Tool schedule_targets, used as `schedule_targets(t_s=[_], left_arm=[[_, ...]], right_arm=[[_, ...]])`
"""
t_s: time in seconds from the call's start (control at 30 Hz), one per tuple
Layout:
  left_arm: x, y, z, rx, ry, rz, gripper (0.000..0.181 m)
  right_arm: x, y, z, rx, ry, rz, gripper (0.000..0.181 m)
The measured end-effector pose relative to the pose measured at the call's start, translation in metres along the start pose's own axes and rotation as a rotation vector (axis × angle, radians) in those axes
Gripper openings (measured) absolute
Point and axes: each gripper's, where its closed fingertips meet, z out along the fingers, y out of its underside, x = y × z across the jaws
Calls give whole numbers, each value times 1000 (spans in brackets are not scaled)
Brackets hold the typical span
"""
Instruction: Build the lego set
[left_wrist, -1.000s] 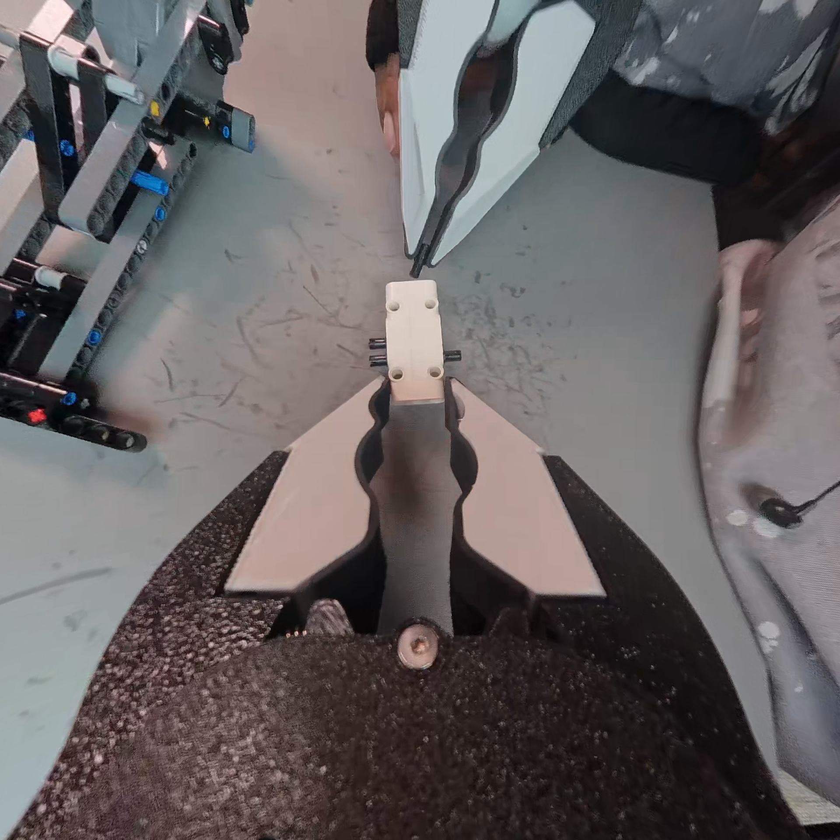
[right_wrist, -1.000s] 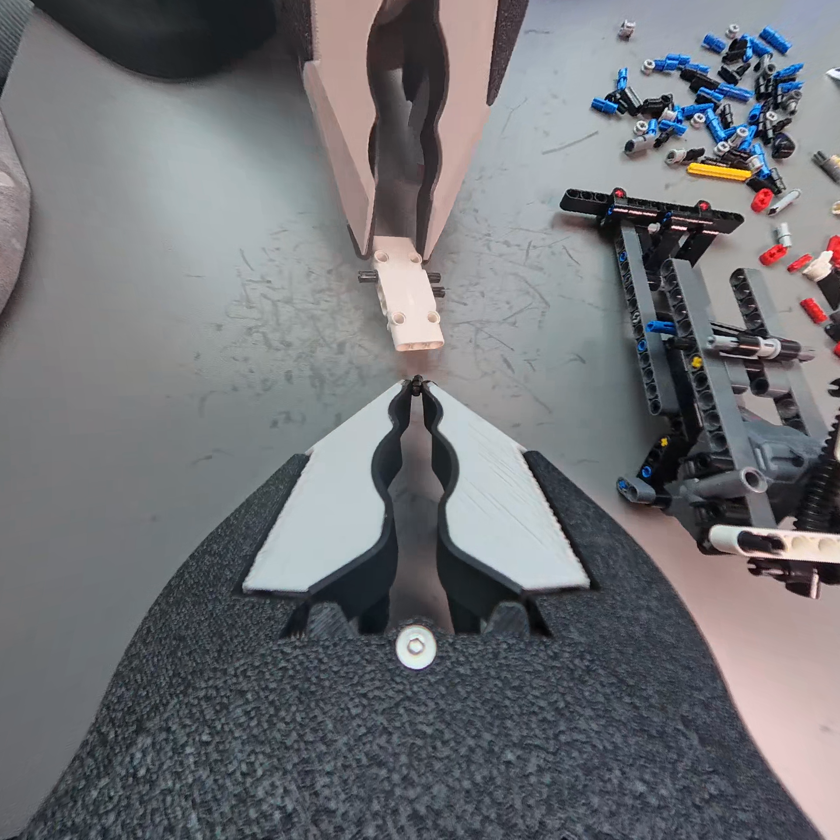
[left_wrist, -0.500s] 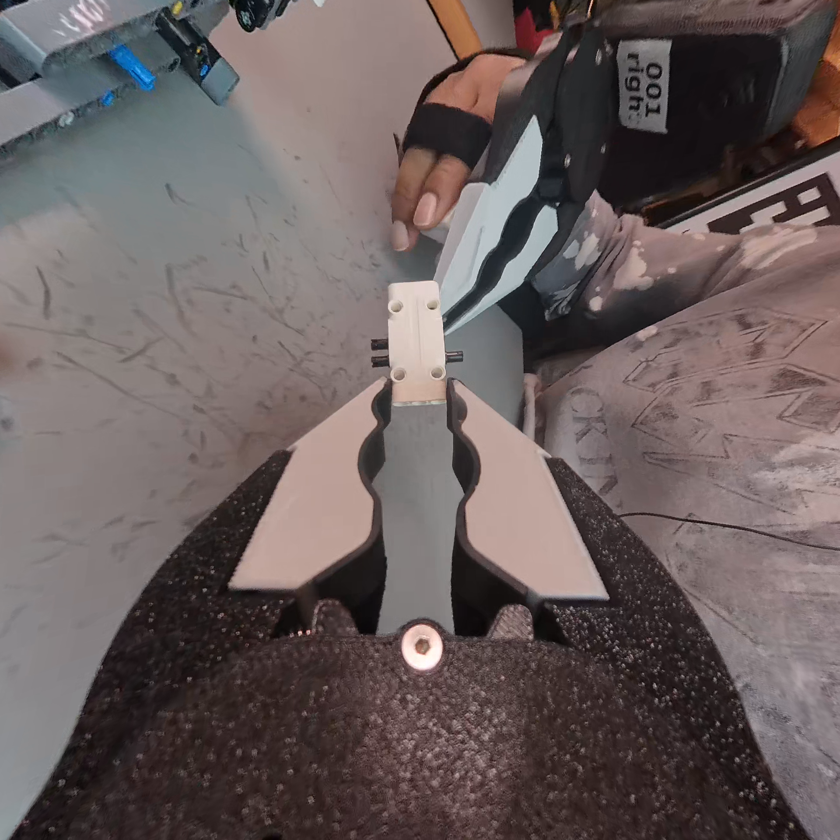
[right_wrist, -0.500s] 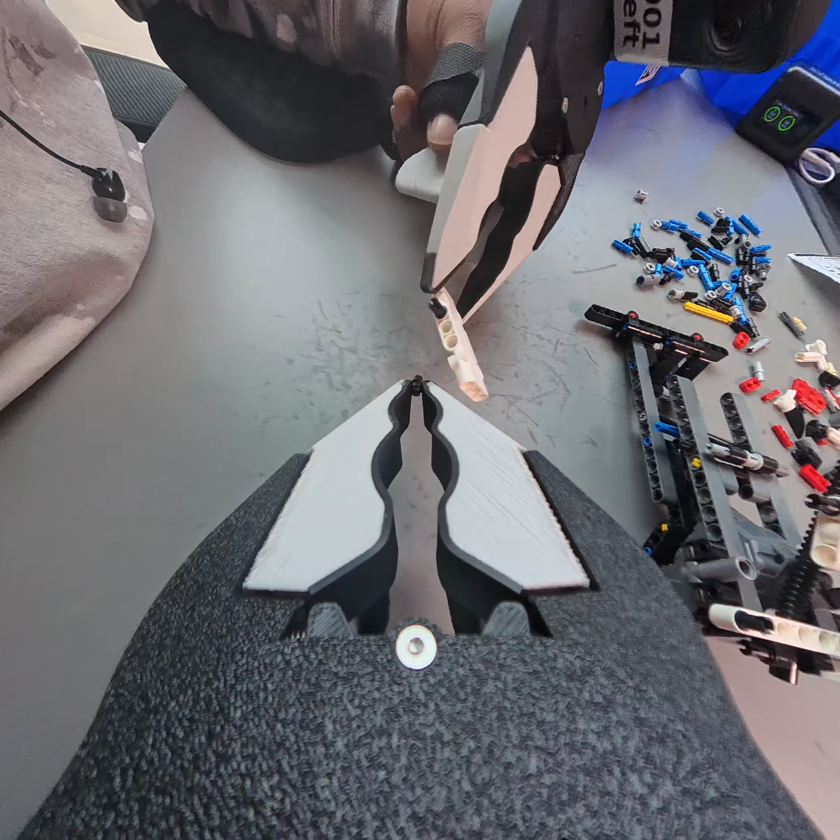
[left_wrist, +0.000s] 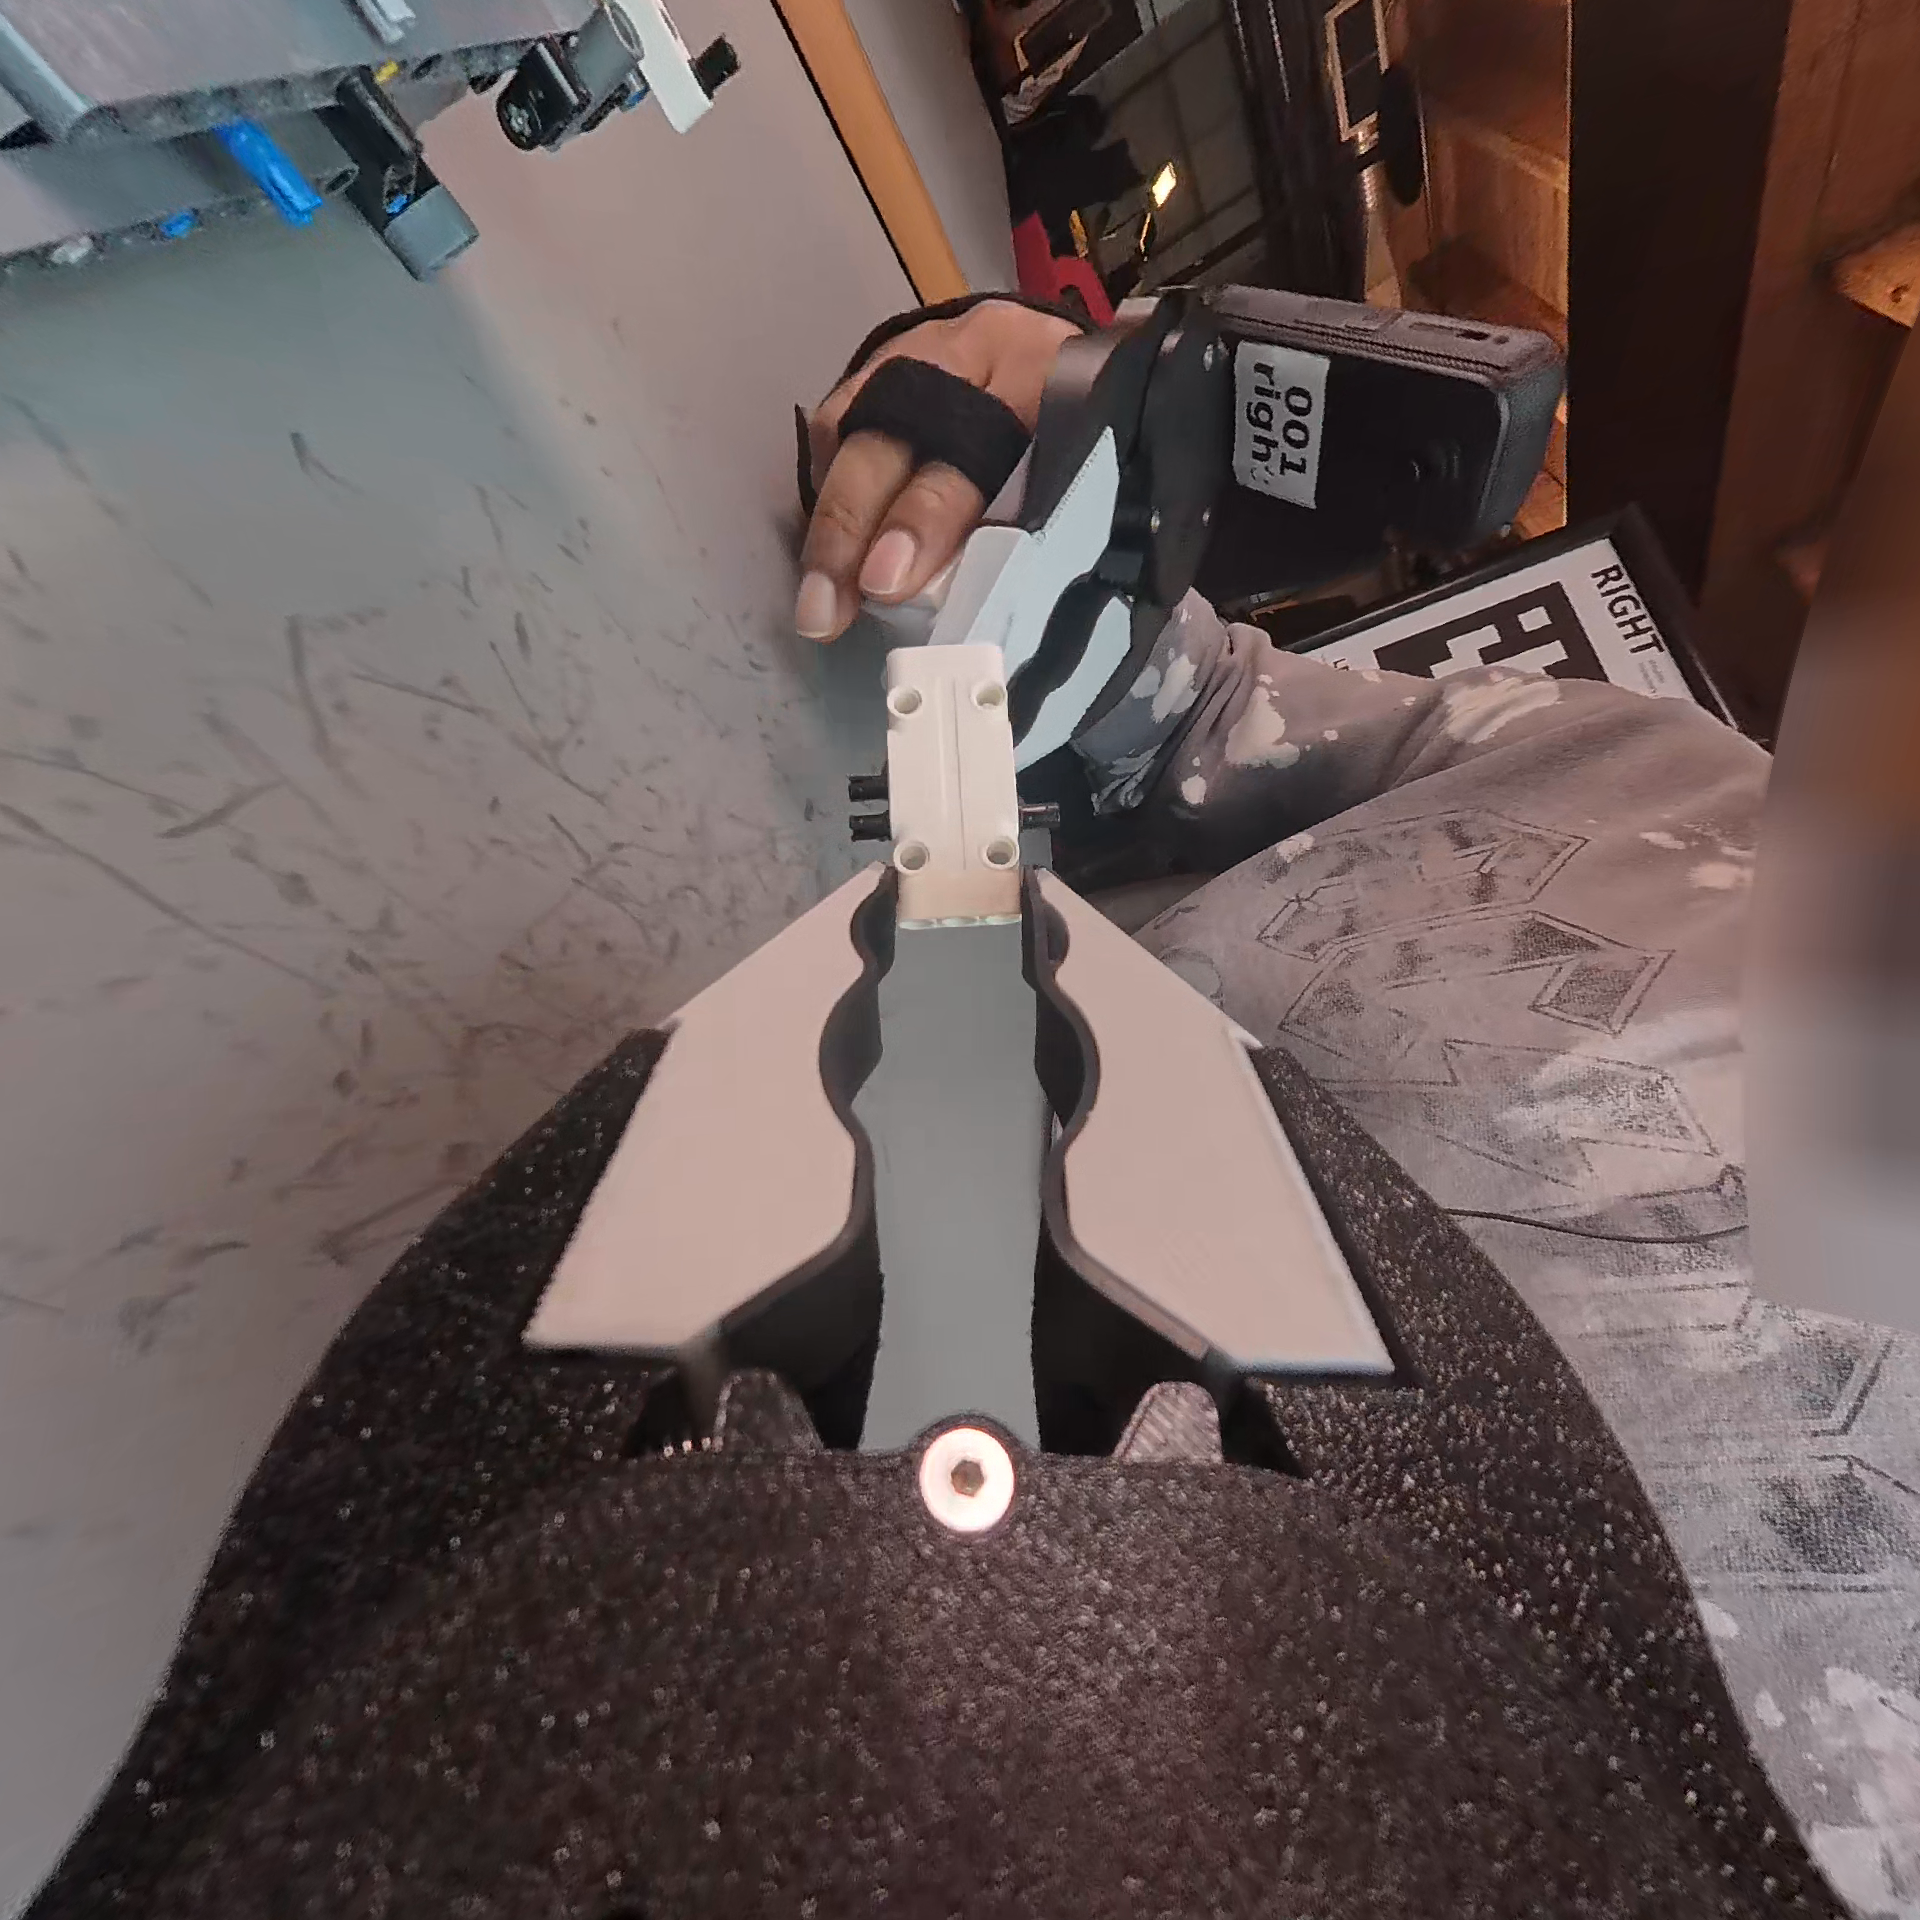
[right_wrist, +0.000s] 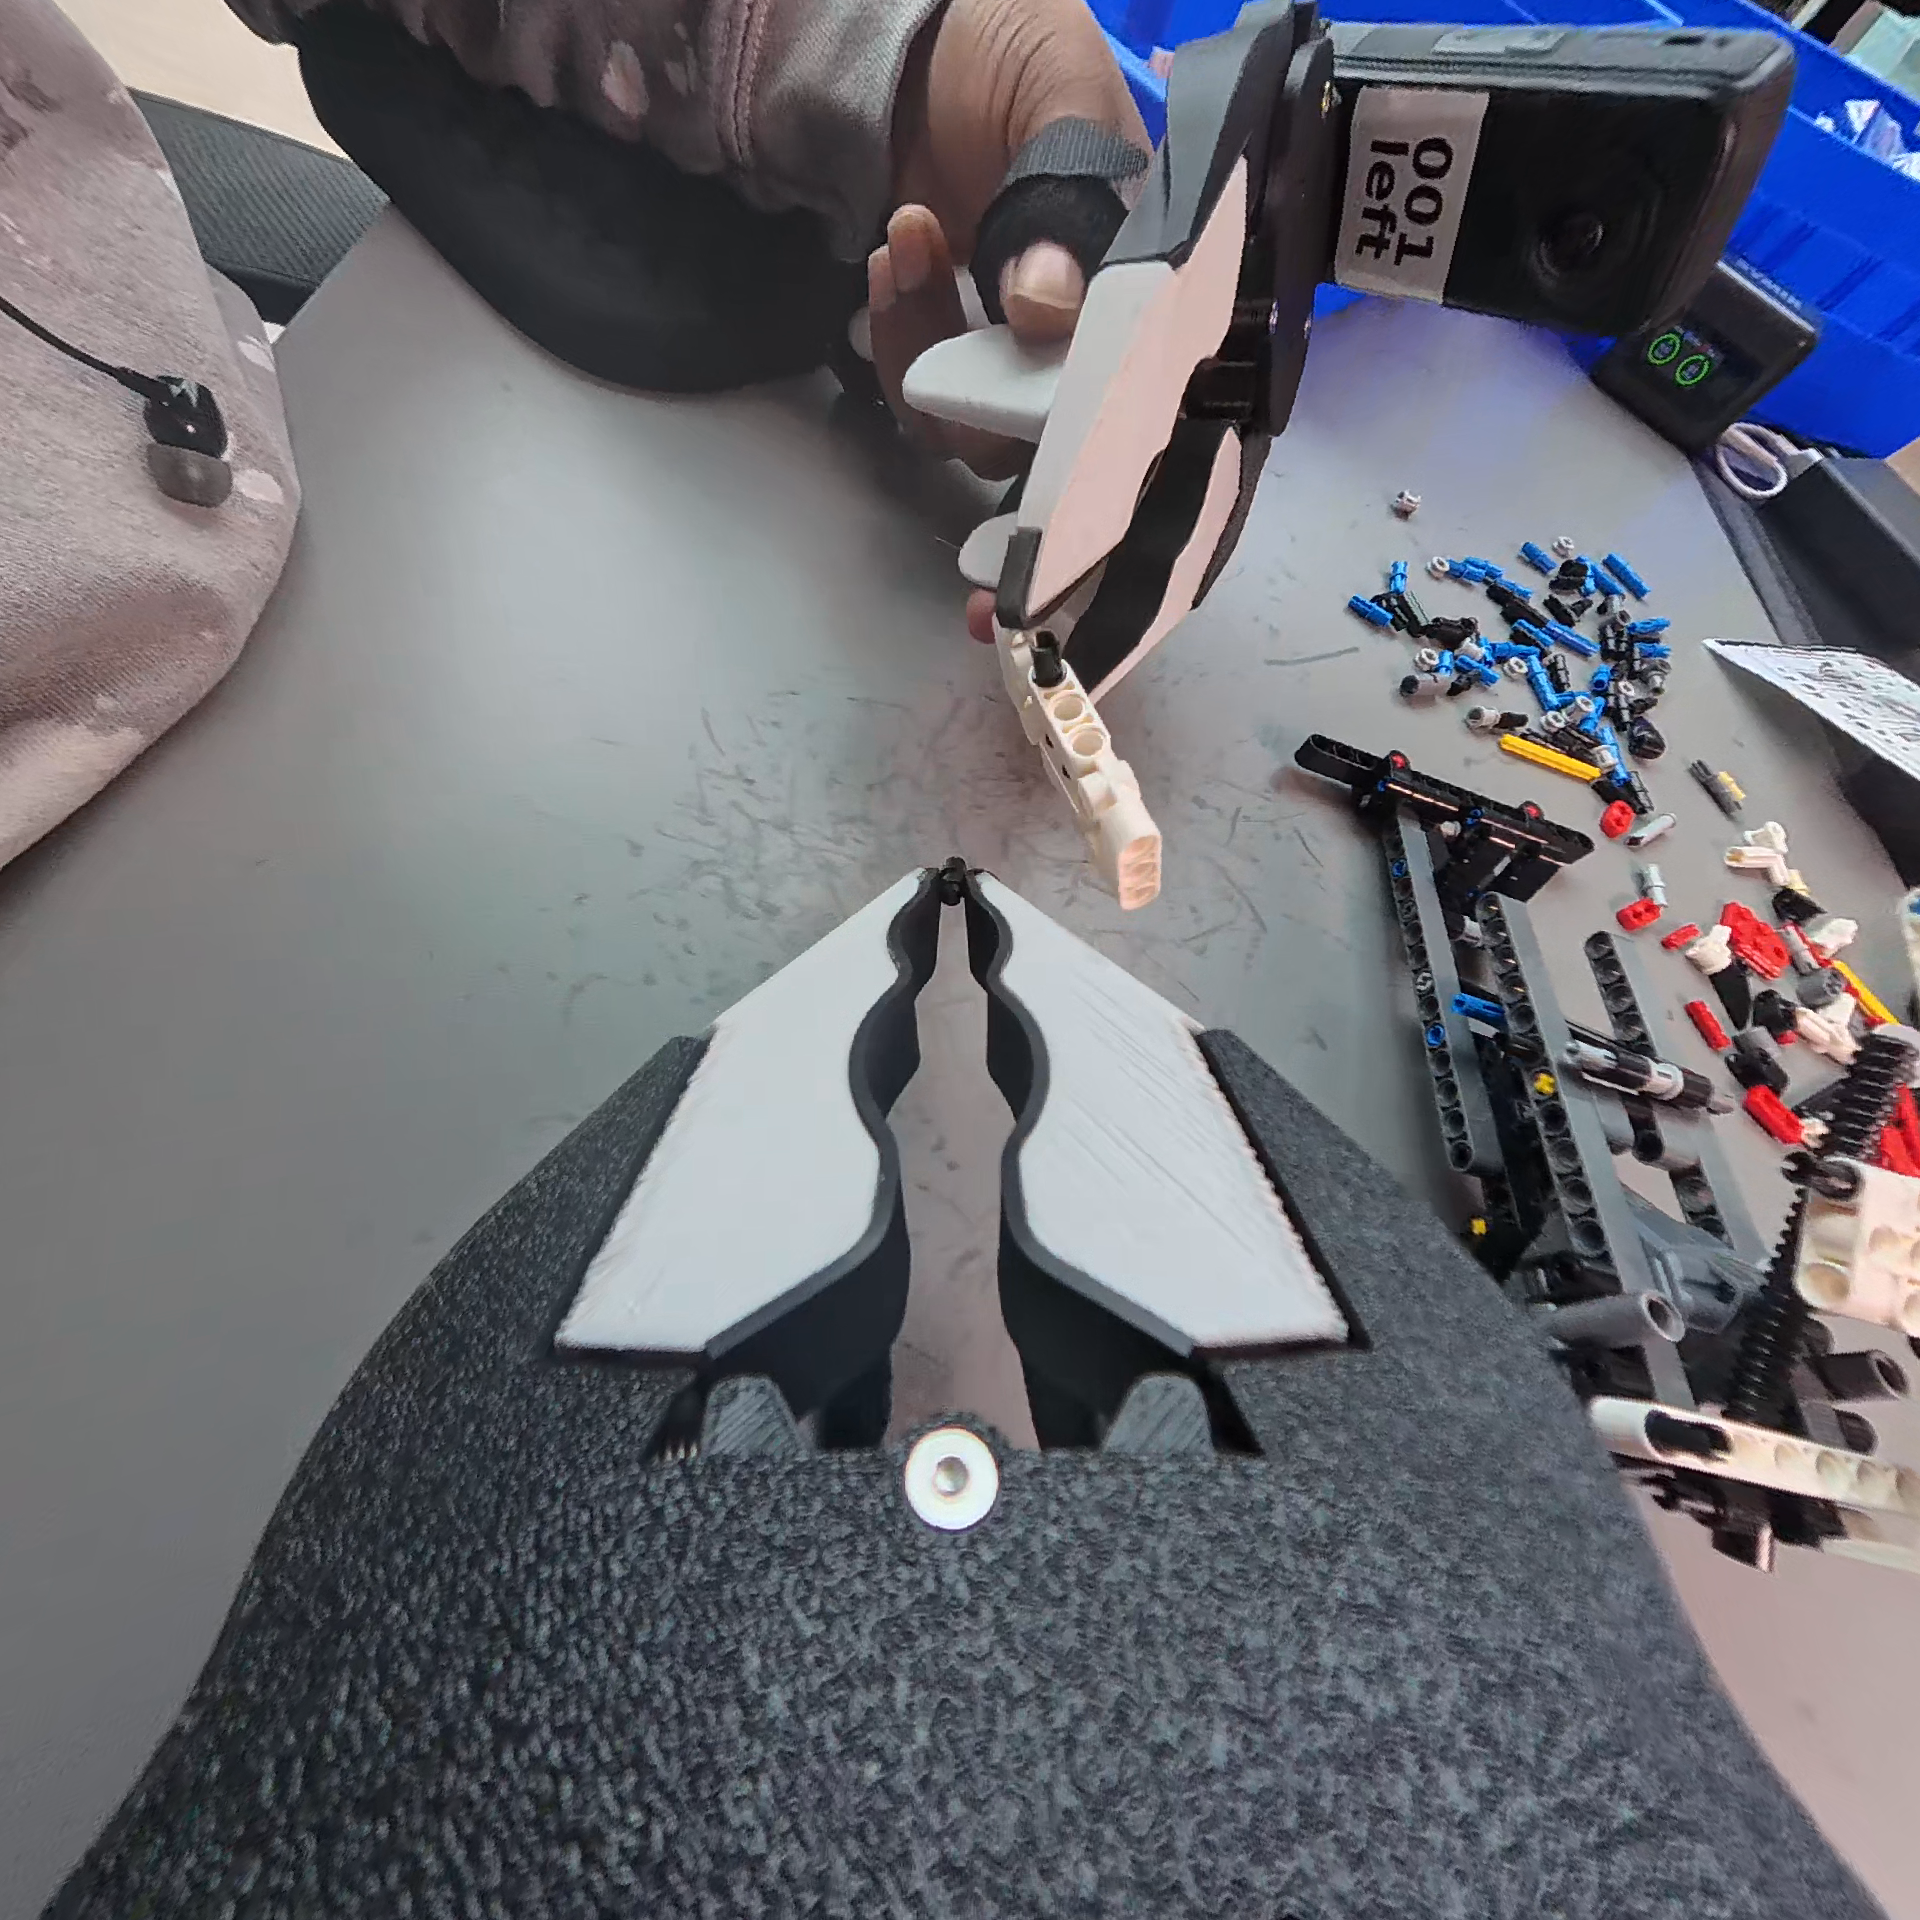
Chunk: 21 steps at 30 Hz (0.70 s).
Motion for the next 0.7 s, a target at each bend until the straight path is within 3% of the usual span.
schedule_targets(t_s=[0.1,0.23,0.37,0.5,0.7], left_arm=[[12,-6,0,24,-6,124,23],[28,-22,3,11,-187,487,23],[46,-34,12,-114,-313,708,23],[49,-40,20,-225,-382,807,23],[61,-40,26,-258,-400,894,30]], right_arm=[[3,-3,0,49,-5,72,4],[16,-26,-3,184,-3,267,4],[19,-53,-1,306,-22,347,4],[19,-65,-8,379,-24,353,4],[17,-74,-23,442,-10,300,4]])
